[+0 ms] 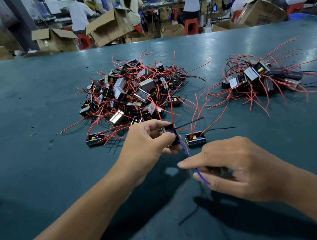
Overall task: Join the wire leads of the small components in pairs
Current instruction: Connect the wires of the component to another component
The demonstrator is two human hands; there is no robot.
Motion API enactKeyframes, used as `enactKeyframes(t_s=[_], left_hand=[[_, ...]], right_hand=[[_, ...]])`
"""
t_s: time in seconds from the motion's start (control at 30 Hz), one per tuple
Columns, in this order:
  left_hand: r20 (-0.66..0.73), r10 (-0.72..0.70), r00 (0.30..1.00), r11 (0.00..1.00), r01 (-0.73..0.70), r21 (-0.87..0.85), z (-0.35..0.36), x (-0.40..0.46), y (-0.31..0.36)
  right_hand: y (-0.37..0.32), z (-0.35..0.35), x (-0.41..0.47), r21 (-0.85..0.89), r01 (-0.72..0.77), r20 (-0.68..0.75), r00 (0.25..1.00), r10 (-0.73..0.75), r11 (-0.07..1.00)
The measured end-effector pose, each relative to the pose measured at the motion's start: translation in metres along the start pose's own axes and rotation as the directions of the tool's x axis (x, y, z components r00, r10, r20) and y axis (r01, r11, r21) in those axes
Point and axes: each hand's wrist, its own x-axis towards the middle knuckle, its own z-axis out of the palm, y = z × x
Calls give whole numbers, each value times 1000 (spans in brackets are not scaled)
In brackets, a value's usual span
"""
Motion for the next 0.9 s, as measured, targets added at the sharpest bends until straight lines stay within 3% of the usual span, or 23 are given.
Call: enactKeyframes(t_s=[0.13, 0.23, 0.3, 0.37, 0.43, 0.5, 0.67, 0.73, 0.83, 0.9], left_hand=[[7, -2, 1000, 1000, 2, -3, 1, 0, 0], [6, 0, 1000, 1000, 0, 1, 1, 0, 1], [13, 2, 1000, 1000, -3, 13, 0, 0, 2], [10, 3, 1000, 1000, -4, 28, 1, 0, 3], [-1, 8, 1000, 998, -8, 61, 3, 0, 3], [-6, 17, 1000, 997, -17, 76, 4, 0, 2], [3, 40, 999, 998, -41, 43, 5, -1, 0], [8, 52, 999, 996, -53, 74, 7, -1, -1], [2, 75, 997, 991, -74, 114, 10, -3, -3], [-4, 95, 995, 989, -94, 117, 12, -4, -3]], right_hand=[[-4, 4, 0, -69, 19, -82, 996, -24, 997], [-3, 5, -1, -40, -48, -282, 959, 34, 998], [0, 4, 0, 92, -144, -419, 892, 169, 985], [4, 4, 1, 298, -254, -465, 803, 372, 920], [7, 6, 3, 471, -319, -424, 736, 528, 822], [5, 8, 5, 598, -350, -324, 716, 618, 721], [-7, 17, 8, 619, -484, -39, 768, 640, 619], [-11, 21, 9, 668, -512, 34, 746, 665, 540], [-17, 29, 10, 793, -527, 160, 664, 730, 305], [-22, 34, 11, 811, -535, 203, 637, 744, 238]])
